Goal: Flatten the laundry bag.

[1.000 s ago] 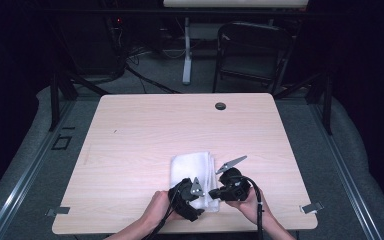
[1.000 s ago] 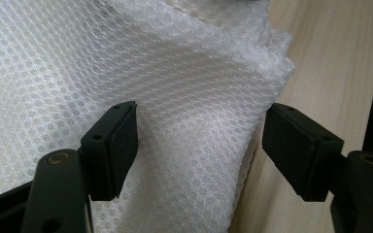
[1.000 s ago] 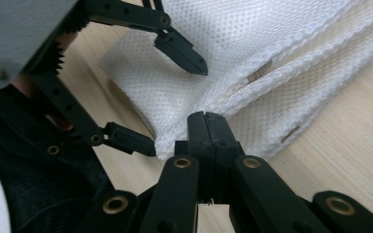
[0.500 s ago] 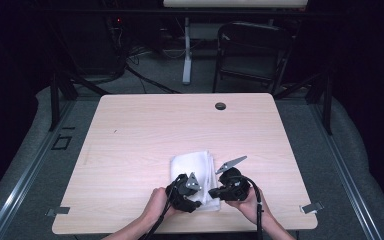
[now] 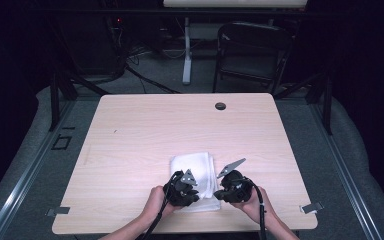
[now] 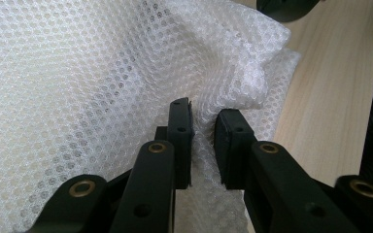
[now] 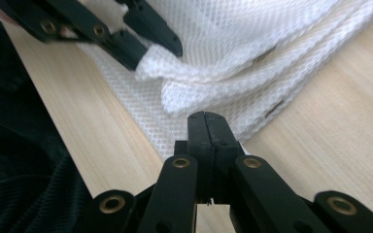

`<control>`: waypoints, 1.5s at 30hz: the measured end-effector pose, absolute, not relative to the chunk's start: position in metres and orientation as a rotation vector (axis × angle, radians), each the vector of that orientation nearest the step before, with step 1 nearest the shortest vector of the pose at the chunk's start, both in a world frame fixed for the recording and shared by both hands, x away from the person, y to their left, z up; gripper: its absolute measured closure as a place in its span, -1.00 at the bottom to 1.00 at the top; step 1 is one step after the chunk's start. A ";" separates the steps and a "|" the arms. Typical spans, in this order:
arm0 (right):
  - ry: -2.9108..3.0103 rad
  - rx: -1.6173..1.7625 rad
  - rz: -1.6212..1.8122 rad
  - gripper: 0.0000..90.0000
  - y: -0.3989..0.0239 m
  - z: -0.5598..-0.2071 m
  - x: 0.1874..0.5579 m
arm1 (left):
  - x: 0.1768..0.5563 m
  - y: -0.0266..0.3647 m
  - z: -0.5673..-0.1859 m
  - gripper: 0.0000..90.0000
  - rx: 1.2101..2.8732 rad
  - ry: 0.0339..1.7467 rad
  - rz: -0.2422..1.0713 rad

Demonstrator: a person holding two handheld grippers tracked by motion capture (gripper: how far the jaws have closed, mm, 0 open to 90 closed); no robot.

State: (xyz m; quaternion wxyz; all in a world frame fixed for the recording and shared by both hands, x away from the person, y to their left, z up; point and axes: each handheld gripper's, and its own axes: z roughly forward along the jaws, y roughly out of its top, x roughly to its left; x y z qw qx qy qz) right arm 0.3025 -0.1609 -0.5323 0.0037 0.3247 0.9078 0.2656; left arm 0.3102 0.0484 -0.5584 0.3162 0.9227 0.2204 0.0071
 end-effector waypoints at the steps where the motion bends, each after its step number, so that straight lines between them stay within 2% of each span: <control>1: 2.845 0.999 0.816 1.00 -0.158 -0.535 0.302 | 0.310 0.048 -0.558 0.76 2.429 0.577 0.021; 11: 2.819 1.004 0.761 1.00 -0.151 -0.556 0.302 | 0.309 0.051 -0.551 0.77 2.401 0.581 0.023; 45: 2.823 1.010 0.715 1.00 -0.151 -0.556 0.301 | 0.312 0.080 -0.525 0.80 2.304 0.606 0.116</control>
